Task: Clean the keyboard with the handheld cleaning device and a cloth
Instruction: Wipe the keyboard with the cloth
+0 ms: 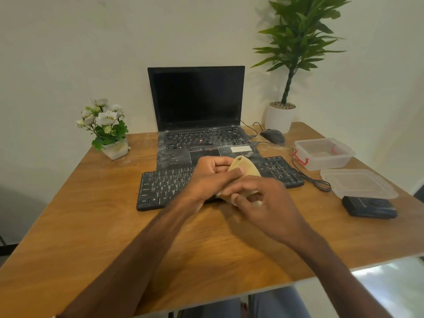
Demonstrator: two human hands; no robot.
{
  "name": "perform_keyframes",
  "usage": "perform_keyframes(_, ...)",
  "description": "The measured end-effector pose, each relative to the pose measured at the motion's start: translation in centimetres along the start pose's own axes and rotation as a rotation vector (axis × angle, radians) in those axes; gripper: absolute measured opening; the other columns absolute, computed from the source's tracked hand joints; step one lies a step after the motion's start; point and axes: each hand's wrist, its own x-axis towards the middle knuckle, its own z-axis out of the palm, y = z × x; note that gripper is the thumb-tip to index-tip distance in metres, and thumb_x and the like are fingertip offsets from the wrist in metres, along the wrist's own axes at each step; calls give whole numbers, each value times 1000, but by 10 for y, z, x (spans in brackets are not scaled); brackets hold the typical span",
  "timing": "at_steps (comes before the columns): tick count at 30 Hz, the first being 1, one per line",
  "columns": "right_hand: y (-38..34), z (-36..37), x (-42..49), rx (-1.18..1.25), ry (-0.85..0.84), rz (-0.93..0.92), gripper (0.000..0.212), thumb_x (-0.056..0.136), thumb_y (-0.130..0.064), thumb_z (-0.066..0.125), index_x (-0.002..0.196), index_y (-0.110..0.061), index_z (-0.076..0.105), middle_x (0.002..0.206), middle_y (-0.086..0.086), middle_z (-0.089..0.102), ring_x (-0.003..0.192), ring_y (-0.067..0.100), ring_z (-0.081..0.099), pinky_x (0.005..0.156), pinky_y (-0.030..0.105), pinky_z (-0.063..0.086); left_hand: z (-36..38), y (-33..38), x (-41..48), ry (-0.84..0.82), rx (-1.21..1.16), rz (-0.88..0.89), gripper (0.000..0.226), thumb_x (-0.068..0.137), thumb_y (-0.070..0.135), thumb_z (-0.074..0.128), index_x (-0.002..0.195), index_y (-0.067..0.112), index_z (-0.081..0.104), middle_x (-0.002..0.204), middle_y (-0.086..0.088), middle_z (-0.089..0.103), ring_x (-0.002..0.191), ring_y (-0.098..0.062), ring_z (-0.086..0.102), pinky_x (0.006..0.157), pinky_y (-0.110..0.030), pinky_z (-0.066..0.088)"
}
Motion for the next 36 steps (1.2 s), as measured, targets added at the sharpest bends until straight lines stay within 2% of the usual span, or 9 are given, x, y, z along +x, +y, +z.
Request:
perform_keyframes(4, 12, -32, 7, 55, 260, 103, 28, 83, -16, 81, 108, -25, 75, 104, -17, 74, 100, 4, 69, 81, 32, 61, -13, 9, 1, -54, 147, 105, 25, 99, 22, 72, 122, 12, 75, 106, -4, 80, 95, -19, 77, 70, -26, 59)
perform_keyframes(6, 12, -42, 11, 164, 67, 207, 42, 81, -29, 84, 121, -26, 70, 113, -15, 73, 108, 3, 67, 87, 28, 59, -17, 17, 0, -166, 153, 135, 26, 101, 21, 67, 124, 10, 73, 111, -4, 79, 98, -16, 75, 73, -25, 58)
perform_keyframes(10, 4, -36, 12, 534, -256, 410, 25, 89, -26, 73, 111, -14, 75, 105, 3, 78, 99, 22, 75, 81, 32, 61, -22, 22, -1, -230, 166, 166, 27, 101, 18, 67, 125, 8, 73, 113, -7, 78, 100, -20, 75, 79, -32, 62)
perform_keyframes(15, 10, -37, 12, 582, -217, 521, 28, 90, -33, 72, 107, -12, 78, 102, 7, 78, 95, 25, 75, 77, 35, 60, -26, 11, 3, 9, 28, -51, 33, 92, 36, 77, 117, 14, 78, 100, -4, 80, 90, -20, 76, 77, -31, 63)
perform_keyframes(17, 11, -40, 12, 630, -127, 555, 27, 89, -31, 72, 108, -12, 77, 102, 7, 78, 95, 25, 75, 77, 37, 61, -24, 8, 1, -16, -114, -234, 50, 92, 48, 74, 117, 5, 76, 94, -6, 78, 79, -13, 72, 70, -23, 61)
perform_keyframes(20, 10, -46, 13, 677, -8, 559, 25, 88, -26, 73, 109, -11, 77, 102, 7, 79, 95, 23, 76, 73, 34, 63, -20, 3, -4, -137, -221, -395, 63, 85, 53, 76, 120, 1, 72, 102, -12, 77, 84, -17, 73, 82, -27, 62)
perform_keyframes(26, 12, -56, 13, 620, 32, 592, 31, 79, -31, 81, 102, -11, 78, 96, 6, 79, 86, 20, 76, 67, 31, 60, -12, -1, -8, -89, -257, -341, 65, 82, 28, 83, 134, -5, 63, 118, -17, 76, 115, -30, 72, 103, -40, 57)
perform_keyframes(32, 15, -52, 8, 782, -160, 712, 37, 83, -24, 78, 114, -4, 74, 111, 12, 76, 102, 25, 73, 87, 35, 58, -2, 2, -11, 23, -152, -332, 49, 90, 40, 77, 118, 0, 72, 99, -10, 79, 87, -19, 74, 76, -32, 62)
perform_keyframes(36, 20, -46, 7, 941, -84, 752, 38, 86, -15, 75, 122, -4, 69, 118, 13, 74, 114, 28, 69, 96, 41, 55, -4, -1, -18, 12, -139, -376, 56, 83, 44, 82, 119, 2, 72, 110, -14, 79, 103, -26, 74, 101, -44, 57)
